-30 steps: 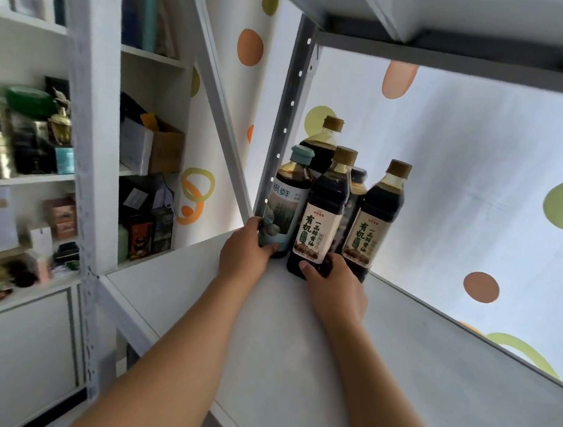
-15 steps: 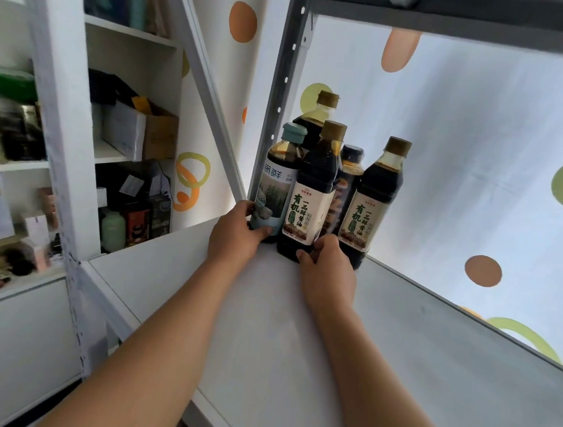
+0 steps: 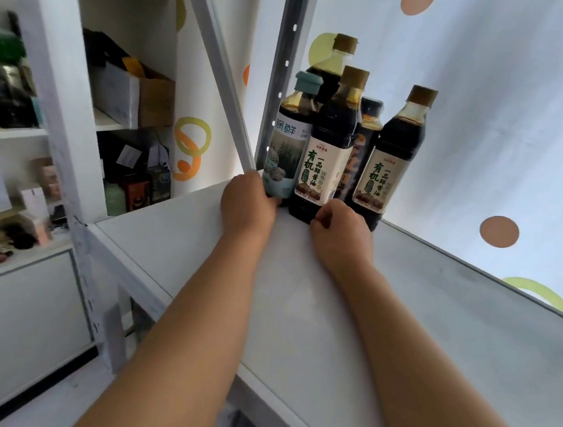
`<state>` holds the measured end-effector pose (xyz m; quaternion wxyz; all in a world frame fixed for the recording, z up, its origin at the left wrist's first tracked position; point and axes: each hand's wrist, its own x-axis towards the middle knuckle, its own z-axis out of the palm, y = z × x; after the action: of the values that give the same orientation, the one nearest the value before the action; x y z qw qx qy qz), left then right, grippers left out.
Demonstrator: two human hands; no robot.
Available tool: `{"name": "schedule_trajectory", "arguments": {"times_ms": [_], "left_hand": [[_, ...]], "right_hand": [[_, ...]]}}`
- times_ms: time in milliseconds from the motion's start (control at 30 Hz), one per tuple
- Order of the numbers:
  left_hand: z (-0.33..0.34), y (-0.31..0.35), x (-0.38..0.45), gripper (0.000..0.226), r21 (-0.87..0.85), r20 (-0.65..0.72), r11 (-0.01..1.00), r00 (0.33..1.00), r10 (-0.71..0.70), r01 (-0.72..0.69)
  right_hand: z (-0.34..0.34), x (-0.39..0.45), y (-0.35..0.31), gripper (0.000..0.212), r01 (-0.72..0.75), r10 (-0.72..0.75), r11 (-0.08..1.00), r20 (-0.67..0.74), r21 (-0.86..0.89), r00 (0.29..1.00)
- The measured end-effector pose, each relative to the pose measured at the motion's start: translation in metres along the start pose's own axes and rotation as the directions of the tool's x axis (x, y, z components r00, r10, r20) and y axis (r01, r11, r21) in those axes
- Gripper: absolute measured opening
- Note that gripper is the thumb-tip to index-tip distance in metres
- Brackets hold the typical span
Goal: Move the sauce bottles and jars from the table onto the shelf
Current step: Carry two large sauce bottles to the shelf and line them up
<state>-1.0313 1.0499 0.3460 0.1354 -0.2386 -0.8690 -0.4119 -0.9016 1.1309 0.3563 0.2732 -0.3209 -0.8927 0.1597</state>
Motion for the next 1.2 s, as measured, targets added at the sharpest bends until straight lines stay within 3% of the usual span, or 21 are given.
{"name": "schedule_trajectory", "arguments": {"times_ms": [33,100,167,267,400,567,667,800,933,1033,1200], "left_hand": [[-0.004,0.003,-0.006,0.019,0.109,0.022,0.993,0.999,0.045,-0.047],[-0.011,0.011,-0.024,0.026,0.291,0.130,0.949,0.987,0.090,-0.125],[-0.021,0.016,-0.048,0.038,0.406,0.276,0.902,0.960,0.034,-0.148],[-0.047,0.013,-0.090,0.057,0.473,0.455,0.856,0.890,-0.034,-0.209],[-0.095,0.014,-0.145,0.058,0.482,0.573,0.835,0.816,-0.074,-0.263],[-0.142,0.015,-0.253,0.058,0.417,0.566,0.873,0.824,-0.032,-0.252],[-0.156,0.008,-0.331,0.061,0.553,0.511,0.772,0.859,-0.016,-0.315],[-0.174,0.016,-0.411,0.057,0.633,0.353,0.753,0.933,-0.073,-0.180],[-0.203,0.021,-0.464,0.059,0.696,0.198,0.716,0.973,-0.116,-0.056],[-0.233,0.009,-0.512,0.058,0.671,0.095,0.739,0.981,-0.172,0.064],[-0.278,-0.039,-0.636,0.057,0.688,0.026,0.690,0.943,-0.333,0.225]], "right_hand": [[-0.001,-0.002,0.000,0.010,0.014,-0.014,1.000,0.012,-0.005,1.000],[-0.002,-0.007,0.002,0.015,0.056,-0.054,0.997,0.044,-0.045,0.998],[-0.002,-0.015,0.002,0.025,0.096,-0.077,0.986,0.137,-0.139,0.988],[-0.014,-0.048,-0.003,0.042,0.118,-0.042,0.968,0.318,-0.223,0.947],[-0.041,-0.105,-0.003,0.055,0.198,-0.073,0.953,0.461,-0.229,0.884],[-0.081,-0.175,0.004,0.059,0.293,-0.141,0.940,0.580,-0.176,0.802],[-0.105,-0.210,0.012,0.058,0.382,-0.230,0.913,0.596,-0.141,0.769],[-0.123,-0.280,0.014,0.053,0.526,-0.435,0.849,0.501,-0.049,0.748],[-0.113,-0.365,0.000,0.052,0.540,-0.599,0.792,0.533,0.284,0.598],[-0.097,-0.424,-0.011,0.055,0.553,-0.649,0.756,0.512,0.349,0.563],[-0.093,-0.526,-0.037,0.056,0.640,-0.748,0.647,0.507,0.415,0.428]]}}
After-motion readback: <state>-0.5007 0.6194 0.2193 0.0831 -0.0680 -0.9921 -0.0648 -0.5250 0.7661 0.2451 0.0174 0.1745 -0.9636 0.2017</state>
